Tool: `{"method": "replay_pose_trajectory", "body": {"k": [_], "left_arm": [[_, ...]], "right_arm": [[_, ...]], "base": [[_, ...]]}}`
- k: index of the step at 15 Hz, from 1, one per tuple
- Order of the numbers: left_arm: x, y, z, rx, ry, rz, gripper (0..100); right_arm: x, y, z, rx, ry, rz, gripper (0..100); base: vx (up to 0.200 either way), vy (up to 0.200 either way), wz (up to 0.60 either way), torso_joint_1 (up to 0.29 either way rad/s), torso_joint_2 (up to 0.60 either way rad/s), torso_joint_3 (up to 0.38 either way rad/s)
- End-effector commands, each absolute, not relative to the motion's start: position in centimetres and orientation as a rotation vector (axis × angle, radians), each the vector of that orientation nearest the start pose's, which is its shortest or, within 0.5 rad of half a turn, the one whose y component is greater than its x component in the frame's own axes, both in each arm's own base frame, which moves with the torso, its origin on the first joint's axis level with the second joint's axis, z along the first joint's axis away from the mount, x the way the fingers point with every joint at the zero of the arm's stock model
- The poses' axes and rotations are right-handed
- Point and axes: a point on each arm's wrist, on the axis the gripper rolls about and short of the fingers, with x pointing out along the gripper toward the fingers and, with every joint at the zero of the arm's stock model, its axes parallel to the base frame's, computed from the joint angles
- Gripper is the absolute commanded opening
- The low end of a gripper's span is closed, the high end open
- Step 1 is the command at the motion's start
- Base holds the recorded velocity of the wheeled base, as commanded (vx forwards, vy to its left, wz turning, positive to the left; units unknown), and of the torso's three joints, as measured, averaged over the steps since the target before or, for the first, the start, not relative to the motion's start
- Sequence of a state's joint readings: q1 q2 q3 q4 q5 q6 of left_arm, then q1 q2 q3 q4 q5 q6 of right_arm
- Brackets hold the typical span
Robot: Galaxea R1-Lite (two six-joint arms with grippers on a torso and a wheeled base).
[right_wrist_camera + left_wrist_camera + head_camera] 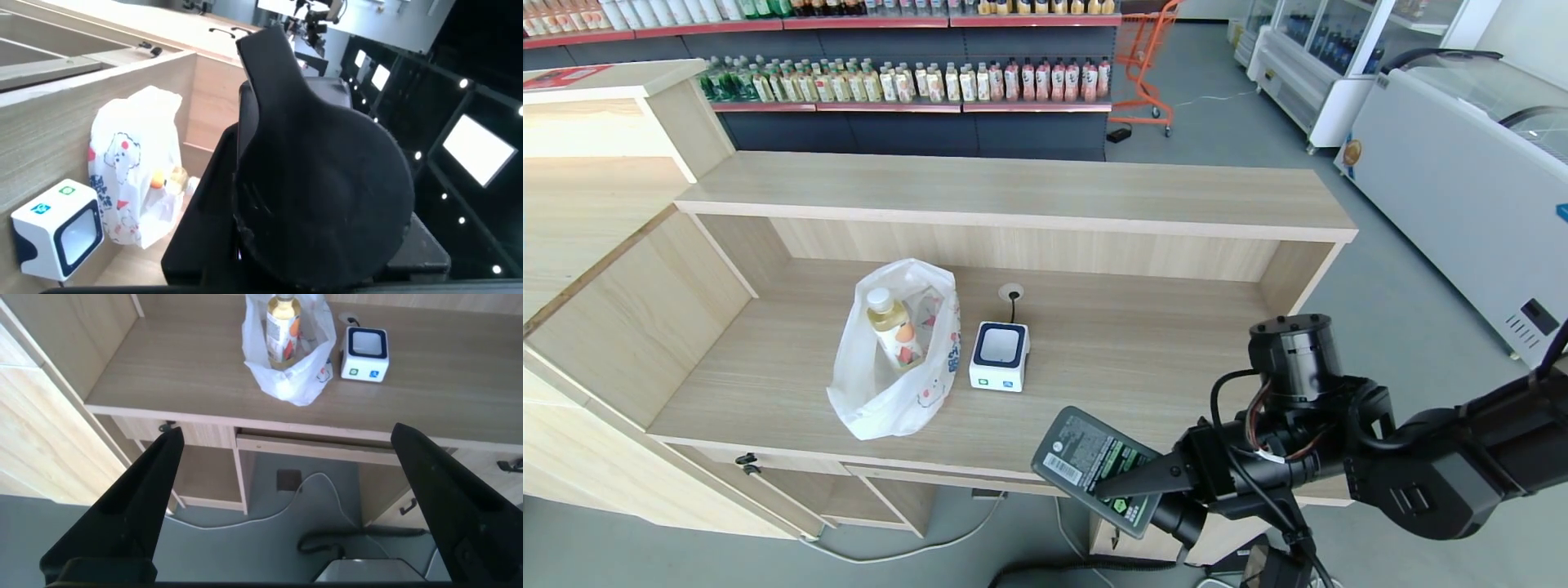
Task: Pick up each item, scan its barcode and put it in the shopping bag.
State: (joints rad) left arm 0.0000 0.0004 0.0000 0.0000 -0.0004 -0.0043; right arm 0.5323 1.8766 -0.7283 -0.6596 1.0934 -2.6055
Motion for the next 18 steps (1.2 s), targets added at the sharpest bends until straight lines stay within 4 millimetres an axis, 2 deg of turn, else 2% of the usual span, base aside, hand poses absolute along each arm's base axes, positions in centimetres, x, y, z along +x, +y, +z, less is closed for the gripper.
{"method": "replay_pose_trajectory", "body": {"k": [1,5,7,8,9,10,11,12,13,14,15,16,17,18], "left_arm": [[-2.3,0.0,7.5,-0.005,0.000,-0.002,100],[-2.3,0.0,7.5,-0.005,0.000,0.000,100],[-2.3,0.0,7.5,-0.005,0.000,0.000,100],[-2.3,0.0,7.5,-0.005,0.000,-0.002,100],[-2.3,0.0,7.5,-0.005,0.000,-0.002,100],[-2.3,0.0,7.5,-0.005,0.000,0.000,100],[-2.3,0.0,7.5,-0.005,0.000,0.000,100],[-2.3,0.0,7.5,-0.005,0.000,0.000,100],[-2.3,0.0,7.5,-0.005,0.000,-0.002,100],[-2.3,0.0,7.5,-0.005,0.000,0.000,100],[-2.3,0.0,7.5,-0.005,0.000,0.000,100],[-2.3,0.0,7.5,-0.005,0.000,-0.003,100],[-2.3,0.0,7.5,-0.005,0.000,-0.002,100],[-2.3,0.0,7.5,-0.005,0.000,-0.002,100]], "right_arm": [[25.8,17.6,11.2,-1.706,-1.686,1.135,0],[25.7,17.6,11.2,-1.696,-1.678,1.146,0],[25.2,18.3,11.4,-1.640,-1.647,1.196,0],[24.2,19.0,12.3,-1.507,-1.533,1.308,0],[23.0,18.4,13.6,-1.374,-1.357,1.400,0],[21.6,16.9,16.8,-1.374,-1.274,1.329,0],[20.2,14.5,20.0,-1.434,-1.101,1.156,0],[18.2,12.3,20.7,-1.371,-0.871,1.080,0],[16.7,11.2,20.6,-1.122,-0.622,1.091,0],[16.3,10.9,21.3,-0.893,-0.487,1.100,0],[16.8,10.1,22.0,-0.697,-0.356,1.058,0],[17.7,8.8,22.6,-0.566,-0.248,0.945,0],[19.2,7.5,22.7,-0.269,-0.043,0.707,0],[19.9,7.4,22.5,-0.037,0.060,0.582,0]], "base": [[0.000,0.000,0.00,0.000,0.00,0.000],[0.000,0.000,0.00,0.000,0.00,0.000],[0.000,0.000,0.00,0.000,0.00,0.000],[0.000,0.000,0.00,0.000,0.00,0.000],[0.000,0.000,0.00,0.000,0.00,0.000],[0.000,0.000,0.00,0.000,0.00,0.000],[0.000,0.000,0.00,0.000,0.00,0.000],[0.000,0.000,0.00,0.000,0.00,0.000],[0.000,0.000,0.00,0.000,0.00,0.000],[0.000,0.000,0.00,0.000,0.00,0.000],[0.000,0.000,0.00,0.000,0.00,0.000],[0.000,0.000,0.00,0.000,0.00,0.000],[0.000,0.000,0.00,0.000,0.00,0.000],[0.000,0.000,0.00,0.000,0.00,0.000]]}}
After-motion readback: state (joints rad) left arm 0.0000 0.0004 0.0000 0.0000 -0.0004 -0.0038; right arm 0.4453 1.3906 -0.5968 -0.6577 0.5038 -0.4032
